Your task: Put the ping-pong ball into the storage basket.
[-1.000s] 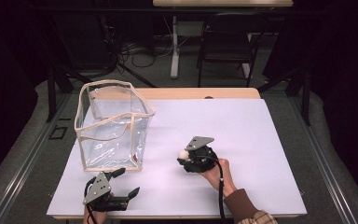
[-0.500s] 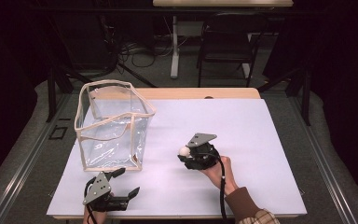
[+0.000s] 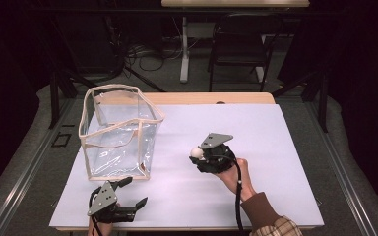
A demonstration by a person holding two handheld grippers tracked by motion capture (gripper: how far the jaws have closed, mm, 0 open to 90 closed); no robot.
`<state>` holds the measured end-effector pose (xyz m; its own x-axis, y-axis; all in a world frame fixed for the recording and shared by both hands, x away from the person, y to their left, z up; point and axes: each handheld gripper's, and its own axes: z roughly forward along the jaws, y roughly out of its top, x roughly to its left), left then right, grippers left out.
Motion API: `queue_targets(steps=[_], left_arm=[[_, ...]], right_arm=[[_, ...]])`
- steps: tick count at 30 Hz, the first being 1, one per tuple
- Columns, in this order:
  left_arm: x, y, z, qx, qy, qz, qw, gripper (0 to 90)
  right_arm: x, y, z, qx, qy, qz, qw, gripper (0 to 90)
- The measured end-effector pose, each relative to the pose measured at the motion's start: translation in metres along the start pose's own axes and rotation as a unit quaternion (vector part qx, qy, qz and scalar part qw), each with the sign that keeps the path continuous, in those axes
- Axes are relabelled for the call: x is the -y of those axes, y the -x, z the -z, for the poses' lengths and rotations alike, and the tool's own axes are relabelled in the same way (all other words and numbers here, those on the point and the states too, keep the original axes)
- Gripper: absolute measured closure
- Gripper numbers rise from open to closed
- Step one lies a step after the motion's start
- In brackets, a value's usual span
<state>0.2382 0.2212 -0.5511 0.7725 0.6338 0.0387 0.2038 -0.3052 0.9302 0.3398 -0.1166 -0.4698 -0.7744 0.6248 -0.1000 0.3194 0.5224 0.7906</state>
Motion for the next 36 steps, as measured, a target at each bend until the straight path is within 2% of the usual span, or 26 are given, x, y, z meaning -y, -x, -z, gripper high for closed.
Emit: queue_targets(steps=[13, 17, 23, 36], left_arm=[[0.001, 0.0, -0.002, 0.003, -0.001, 0.0, 1.0, 16.1], [0.001, 0.0, -0.002, 0.004, -0.003, -0.001, 1.0, 16.1], [0.001, 0.0, -0.001, 0.002, -0.002, -0.001, 1.0, 16.1], [0.001, 0.0, -0.002, 0.003, -0.002, -0.001, 1.0, 16.1]], right_arm=[[-0.007, 0.005, 0.006, 0.003, 0.006, -0.001, 1.0, 50.8], [-0.01, 0.006, 0.007, -0.001, 0.016, -0.005, 0.9998, 50.9], [-0.015, 0.01, 0.009, 0.012, 0.015, -0.002, 0.9998, 50.9], [-0.024, 0.014, 0.015, 0.011, 0.026, -0.004, 0.9996, 50.9]])
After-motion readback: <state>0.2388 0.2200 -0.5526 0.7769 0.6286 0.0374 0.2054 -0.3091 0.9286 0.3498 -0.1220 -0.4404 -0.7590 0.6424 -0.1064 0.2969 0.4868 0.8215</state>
